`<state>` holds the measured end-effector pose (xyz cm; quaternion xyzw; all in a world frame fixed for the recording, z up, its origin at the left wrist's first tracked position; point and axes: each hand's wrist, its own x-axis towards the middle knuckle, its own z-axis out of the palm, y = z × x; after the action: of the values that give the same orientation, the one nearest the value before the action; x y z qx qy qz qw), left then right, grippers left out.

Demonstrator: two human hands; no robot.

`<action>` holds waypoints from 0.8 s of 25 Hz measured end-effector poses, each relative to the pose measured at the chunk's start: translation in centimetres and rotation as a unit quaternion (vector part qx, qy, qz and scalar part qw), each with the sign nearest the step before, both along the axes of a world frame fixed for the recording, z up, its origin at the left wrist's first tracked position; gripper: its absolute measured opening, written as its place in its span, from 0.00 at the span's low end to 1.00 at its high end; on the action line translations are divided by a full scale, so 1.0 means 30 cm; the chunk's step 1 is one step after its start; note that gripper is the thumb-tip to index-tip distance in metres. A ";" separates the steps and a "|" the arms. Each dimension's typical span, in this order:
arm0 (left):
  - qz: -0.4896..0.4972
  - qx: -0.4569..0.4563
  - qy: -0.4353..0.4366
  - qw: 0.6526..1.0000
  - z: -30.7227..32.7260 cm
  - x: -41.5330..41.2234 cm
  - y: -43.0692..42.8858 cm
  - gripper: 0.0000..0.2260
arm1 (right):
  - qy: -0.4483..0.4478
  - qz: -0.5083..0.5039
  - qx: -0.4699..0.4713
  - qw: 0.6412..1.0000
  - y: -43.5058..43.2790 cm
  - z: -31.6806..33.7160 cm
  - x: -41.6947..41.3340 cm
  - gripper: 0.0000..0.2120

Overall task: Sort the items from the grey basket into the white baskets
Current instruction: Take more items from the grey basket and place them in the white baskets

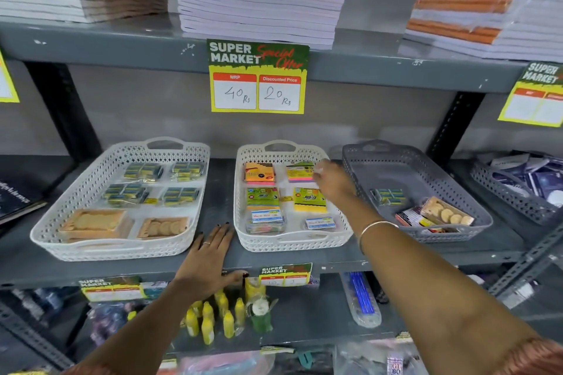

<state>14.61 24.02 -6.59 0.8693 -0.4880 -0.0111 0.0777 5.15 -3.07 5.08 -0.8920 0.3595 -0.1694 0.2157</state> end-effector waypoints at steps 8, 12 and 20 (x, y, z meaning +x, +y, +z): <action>-0.030 -0.207 0.025 0.978 0.151 -0.002 -0.110 0.44 | 0.110 -0.131 -0.072 0.983 -0.320 -0.038 -0.208 0.15; -0.149 -0.072 -0.010 0.986 0.287 -0.110 -0.321 0.44 | 0.244 -0.088 -0.092 0.961 -0.464 -0.108 -0.270 0.21; -0.278 0.043 -0.060 0.958 0.237 -0.332 -0.699 0.37 | 0.313 -0.051 -0.078 0.945 -0.575 -0.215 -0.282 0.28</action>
<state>4.64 3.04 0.52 0.7013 -0.7129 -0.0007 0.0050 -3.31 -20.31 -1.37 -0.8945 0.4398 0.0800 0.0127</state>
